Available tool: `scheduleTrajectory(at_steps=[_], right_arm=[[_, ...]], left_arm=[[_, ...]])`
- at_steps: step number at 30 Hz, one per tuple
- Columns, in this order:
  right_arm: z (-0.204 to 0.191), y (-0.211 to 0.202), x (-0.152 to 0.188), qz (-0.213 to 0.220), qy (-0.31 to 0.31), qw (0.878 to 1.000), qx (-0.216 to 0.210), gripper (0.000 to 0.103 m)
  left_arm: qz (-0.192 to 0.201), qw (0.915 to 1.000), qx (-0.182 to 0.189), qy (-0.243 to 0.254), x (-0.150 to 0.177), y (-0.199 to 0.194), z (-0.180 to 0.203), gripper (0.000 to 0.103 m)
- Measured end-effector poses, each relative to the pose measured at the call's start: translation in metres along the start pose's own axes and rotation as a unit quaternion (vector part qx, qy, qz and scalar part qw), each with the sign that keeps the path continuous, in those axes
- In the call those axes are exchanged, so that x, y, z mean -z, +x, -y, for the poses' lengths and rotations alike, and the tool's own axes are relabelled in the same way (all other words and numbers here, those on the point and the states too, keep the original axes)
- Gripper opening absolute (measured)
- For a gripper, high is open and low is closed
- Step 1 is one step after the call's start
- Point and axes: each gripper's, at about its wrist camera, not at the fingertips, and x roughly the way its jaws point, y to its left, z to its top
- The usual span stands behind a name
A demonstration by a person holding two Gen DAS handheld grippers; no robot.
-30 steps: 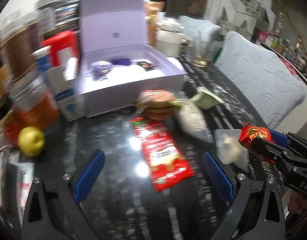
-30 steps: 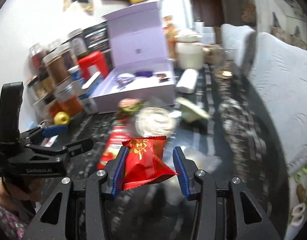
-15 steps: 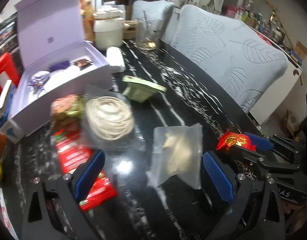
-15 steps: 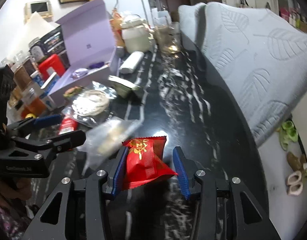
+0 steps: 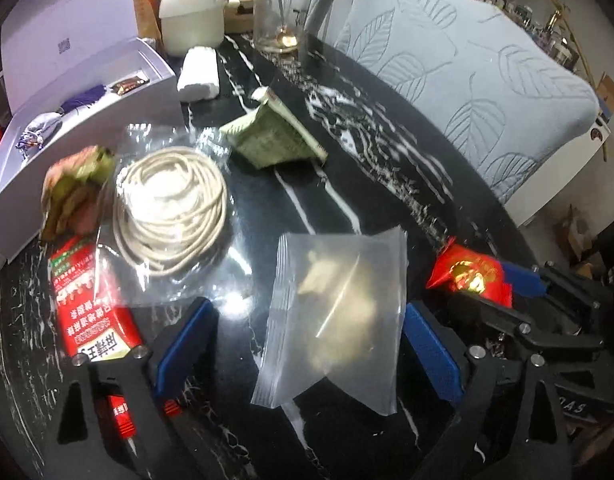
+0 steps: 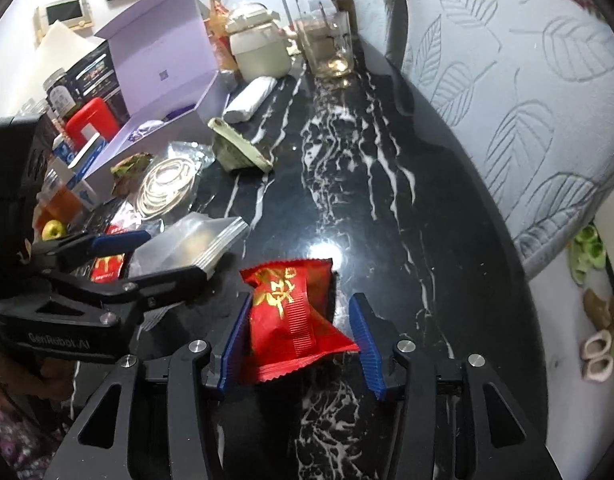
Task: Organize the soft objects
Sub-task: 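Carry the red packet with the right gripper while the left grasps the clear zip bag, then carry the red packet and zip bag with both grippers toward the lavender box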
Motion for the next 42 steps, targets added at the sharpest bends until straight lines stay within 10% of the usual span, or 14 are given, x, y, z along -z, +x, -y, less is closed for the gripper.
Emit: scheduleTrajectory(at_steps=[12, 16, 42], right_arm=[[-0.008, 0.006, -0.003, -0.003, -0.036, 0.999, 0.008, 0.053], [-0.007, 0.006, -0.002, 0.0, -0.028, 1.0, 0.013, 0.037], [-0.1, -0.013, 0.022, 0.031, -0.064, 0.996, -0.059, 0.035]], left_arm=[[0.015, 0.9977, -0.023, 0.061, 0.0, -0.001, 0.019, 0.046], [0.017, 0.9986, -0.007, 0.049, 0.005, -0.006, 0.016, 0.043], [0.11, 0.9935, -0.026, -0.014, 0.067, -0.098, -0.04, 0.042]])
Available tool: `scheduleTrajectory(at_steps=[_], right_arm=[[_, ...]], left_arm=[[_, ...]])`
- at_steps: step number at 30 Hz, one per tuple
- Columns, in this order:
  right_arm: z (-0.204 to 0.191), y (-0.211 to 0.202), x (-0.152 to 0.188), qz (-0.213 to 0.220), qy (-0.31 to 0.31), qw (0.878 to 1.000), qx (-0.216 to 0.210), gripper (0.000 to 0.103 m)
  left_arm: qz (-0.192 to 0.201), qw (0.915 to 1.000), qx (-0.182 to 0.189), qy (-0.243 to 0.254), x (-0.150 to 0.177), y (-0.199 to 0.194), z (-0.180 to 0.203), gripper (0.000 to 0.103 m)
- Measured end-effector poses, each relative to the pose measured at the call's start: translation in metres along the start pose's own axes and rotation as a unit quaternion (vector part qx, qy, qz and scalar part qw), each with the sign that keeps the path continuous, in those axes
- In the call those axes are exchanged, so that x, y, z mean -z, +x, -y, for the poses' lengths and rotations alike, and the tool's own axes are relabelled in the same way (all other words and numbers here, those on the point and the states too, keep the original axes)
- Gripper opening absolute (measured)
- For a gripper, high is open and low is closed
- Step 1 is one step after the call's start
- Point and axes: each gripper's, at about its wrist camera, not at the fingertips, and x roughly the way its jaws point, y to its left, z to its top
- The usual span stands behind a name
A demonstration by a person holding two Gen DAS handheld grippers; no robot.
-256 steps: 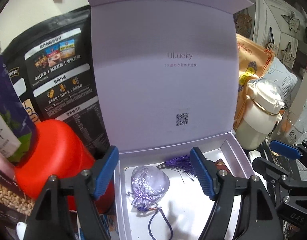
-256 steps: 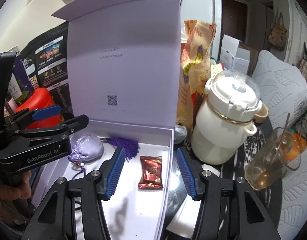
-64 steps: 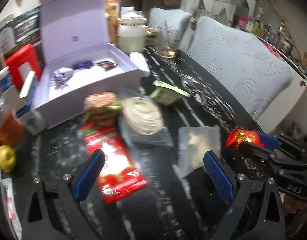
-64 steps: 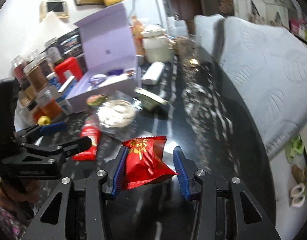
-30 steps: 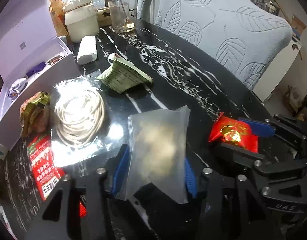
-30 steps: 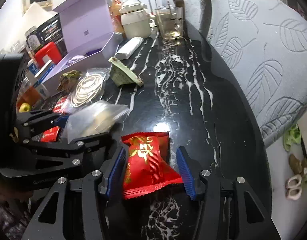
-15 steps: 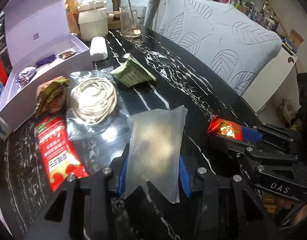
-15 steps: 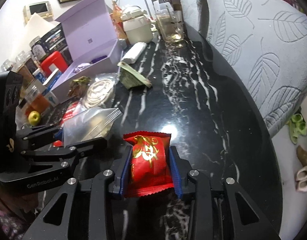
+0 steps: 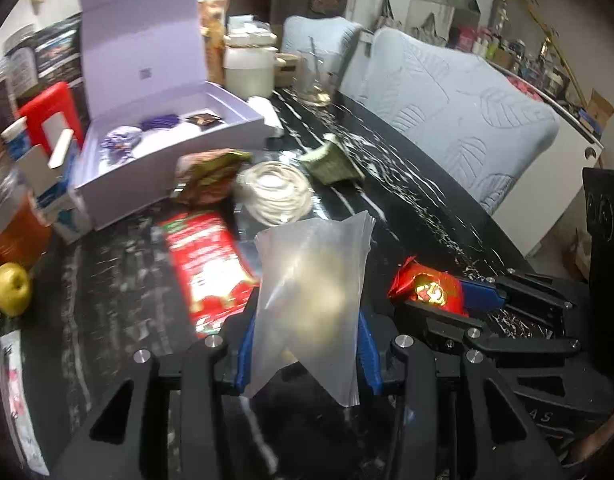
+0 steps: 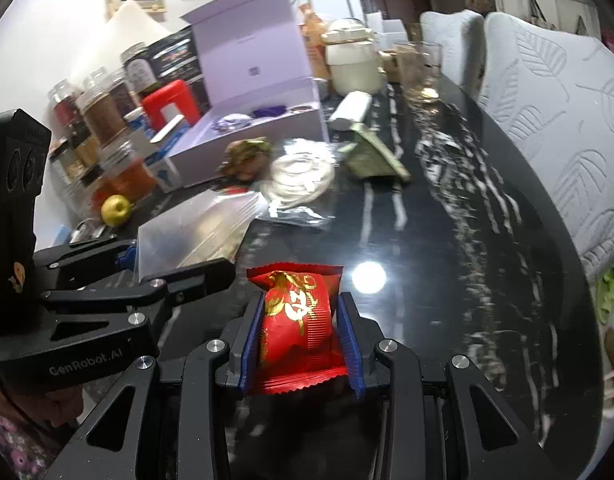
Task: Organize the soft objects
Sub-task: 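Carry the red packet and zip bag with both grippers toward the lavender box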
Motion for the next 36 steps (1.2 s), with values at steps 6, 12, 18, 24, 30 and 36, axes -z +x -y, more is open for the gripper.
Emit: scheduleTrajectory(at_steps=[6, 12, 18, 24, 30, 36], right_arm=[[-0.03, 0.004, -0.004, 0.003, -0.019, 1.0, -0.022, 0.035], [-0.057, 0.008, -0.009, 0.005, -0.046, 0.998, -0.044, 0.035], [-0.082, 0.014, -0.016, 0.004, -0.073, 0.995, -0.065, 0.035], [-0.102, 0.017, -0.027, 0.008, -0.095, 0.992, -0.08, 0.035], [-0.111, 0.02, -0.047, 0.017, -0.109, 0.99, -0.091, 0.035], [-0.114, 0.023, -0.072, 0.033, -0.116, 0.988, -0.096, 0.035]], left_arm=[[0.013, 0.9994, -0.008, -0.03, 0.013, -0.019, -0.026, 0.042], [0.032, 0.9973, -0.025, -0.061, 0.022, -0.037, -0.051, 0.042], [0.049, 0.9943, -0.039, -0.086, 0.026, -0.053, -0.072, 0.042], [0.063, 0.9919, -0.042, -0.102, 0.019, -0.056, -0.087, 0.042], [0.08, 0.9904, -0.045, -0.104, 0.002, -0.062, -0.097, 0.042], [0.1, 0.9888, -0.051, -0.099, -0.02, -0.067, -0.105, 0.042]])
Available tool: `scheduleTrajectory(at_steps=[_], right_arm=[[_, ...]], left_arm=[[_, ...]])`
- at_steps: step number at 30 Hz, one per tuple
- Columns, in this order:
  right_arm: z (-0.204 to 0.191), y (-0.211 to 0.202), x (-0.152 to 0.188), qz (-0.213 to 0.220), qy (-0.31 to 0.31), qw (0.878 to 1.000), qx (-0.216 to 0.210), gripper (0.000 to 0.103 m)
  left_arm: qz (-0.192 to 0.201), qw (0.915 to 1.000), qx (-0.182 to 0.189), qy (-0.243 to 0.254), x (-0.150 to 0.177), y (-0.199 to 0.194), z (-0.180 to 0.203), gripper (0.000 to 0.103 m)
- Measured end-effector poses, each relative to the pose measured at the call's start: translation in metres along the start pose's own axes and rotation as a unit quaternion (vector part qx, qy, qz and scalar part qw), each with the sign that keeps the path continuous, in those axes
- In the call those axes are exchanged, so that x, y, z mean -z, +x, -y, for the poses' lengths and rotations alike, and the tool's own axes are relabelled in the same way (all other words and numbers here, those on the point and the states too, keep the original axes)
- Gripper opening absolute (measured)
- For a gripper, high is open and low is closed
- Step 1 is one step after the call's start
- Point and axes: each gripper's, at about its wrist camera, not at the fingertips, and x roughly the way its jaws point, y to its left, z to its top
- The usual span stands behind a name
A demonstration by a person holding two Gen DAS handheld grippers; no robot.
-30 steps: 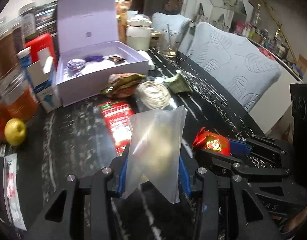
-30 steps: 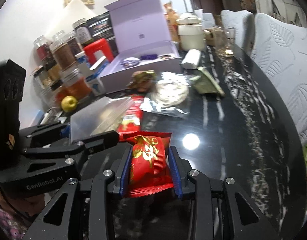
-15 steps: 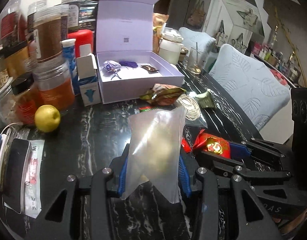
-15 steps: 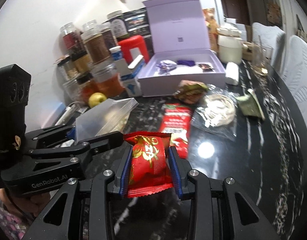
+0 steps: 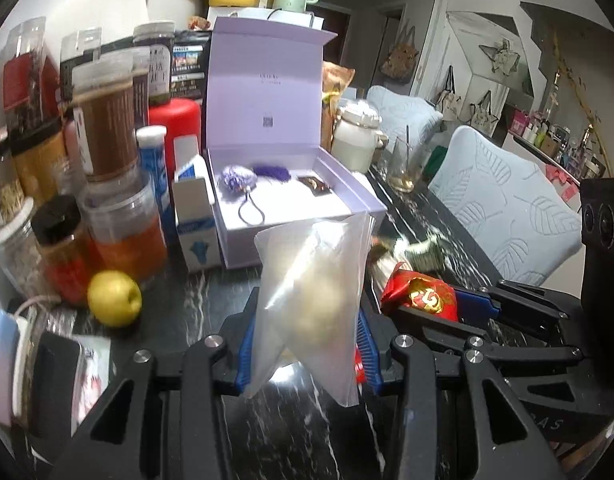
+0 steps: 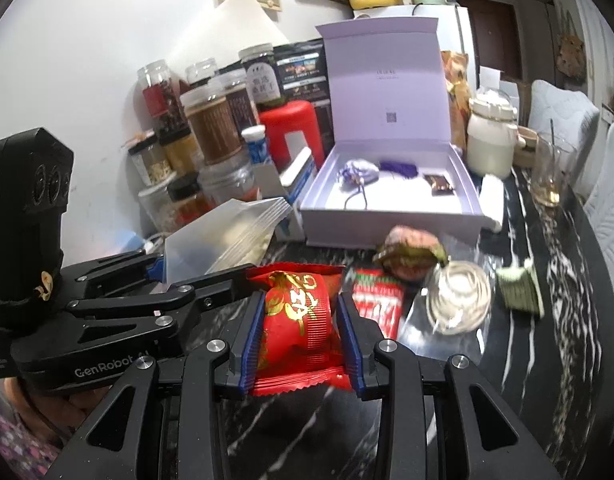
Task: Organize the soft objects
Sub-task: 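Carry the red packet and zip bag with both grippers toward the lavender box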
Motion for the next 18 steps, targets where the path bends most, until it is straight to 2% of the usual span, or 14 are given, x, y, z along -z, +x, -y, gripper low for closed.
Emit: scheduleTrajectory(at_steps=[12, 18], right_arm=[[0.015, 0.008, -0.048, 0.025, -0.02, 0.999, -0.009, 0.035], [0.029, 0.006, -0.073, 0.053, -0.029, 0.998, 0.015, 0.035]], left_arm=[[0.041, 0.999, -0.01, 0.016, -0.05, 0.014, 0.001, 0.042], [0.071, 0.9964, -0.035, 0.028, -0.084, 0.021, -0.005, 0.042]])
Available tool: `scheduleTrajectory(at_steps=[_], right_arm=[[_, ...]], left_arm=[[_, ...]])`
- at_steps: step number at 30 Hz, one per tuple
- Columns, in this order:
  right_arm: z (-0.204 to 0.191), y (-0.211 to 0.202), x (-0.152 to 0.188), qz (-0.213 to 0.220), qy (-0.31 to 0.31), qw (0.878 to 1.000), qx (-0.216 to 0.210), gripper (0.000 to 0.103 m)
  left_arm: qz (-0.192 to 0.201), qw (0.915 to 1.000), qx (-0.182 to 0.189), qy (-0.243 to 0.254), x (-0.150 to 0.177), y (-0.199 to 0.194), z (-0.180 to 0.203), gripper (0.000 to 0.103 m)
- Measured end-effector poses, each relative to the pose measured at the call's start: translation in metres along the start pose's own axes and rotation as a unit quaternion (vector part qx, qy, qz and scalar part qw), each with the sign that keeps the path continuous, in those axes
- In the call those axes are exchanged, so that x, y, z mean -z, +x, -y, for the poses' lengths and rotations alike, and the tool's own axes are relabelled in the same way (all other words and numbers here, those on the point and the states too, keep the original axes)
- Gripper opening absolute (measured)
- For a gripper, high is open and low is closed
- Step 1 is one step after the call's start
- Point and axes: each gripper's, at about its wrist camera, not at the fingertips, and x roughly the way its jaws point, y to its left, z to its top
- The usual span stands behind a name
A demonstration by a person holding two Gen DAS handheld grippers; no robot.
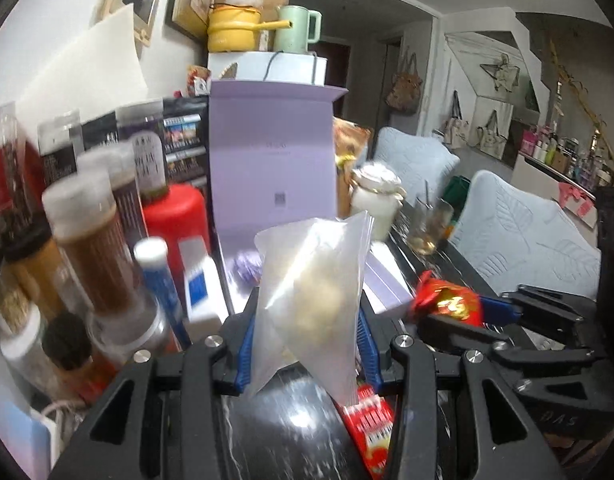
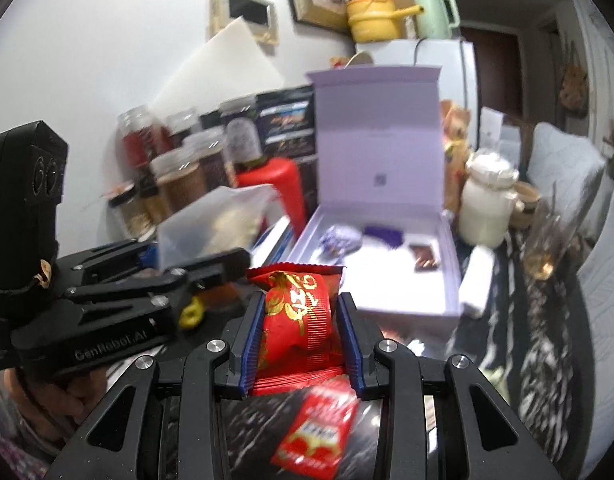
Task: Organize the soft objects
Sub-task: 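Carry the red packet and zip bag with both grippers toward the lavender box, then lower both held items into the lavender box and open both grippers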
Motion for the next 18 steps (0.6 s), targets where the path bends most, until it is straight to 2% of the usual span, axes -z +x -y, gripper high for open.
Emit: scheduleTrajectory(at_steps=[7, 18], right_arm=[[0.022, 0.004, -0.027, 0.018, -0.015, 1.0, 0.02, 0.035], [0.061, 0.023, -0.06, 0.039, 0.005, 0.998, 0.048, 0.035]], left_arm=[[0.019, 0.9997, -0.017, 0.003, -0.028, 0.016, -0.004, 0.042], [0.026, 0.9996, -0.01, 0.01, -0.062, 0.063, 0.001, 0.042]])
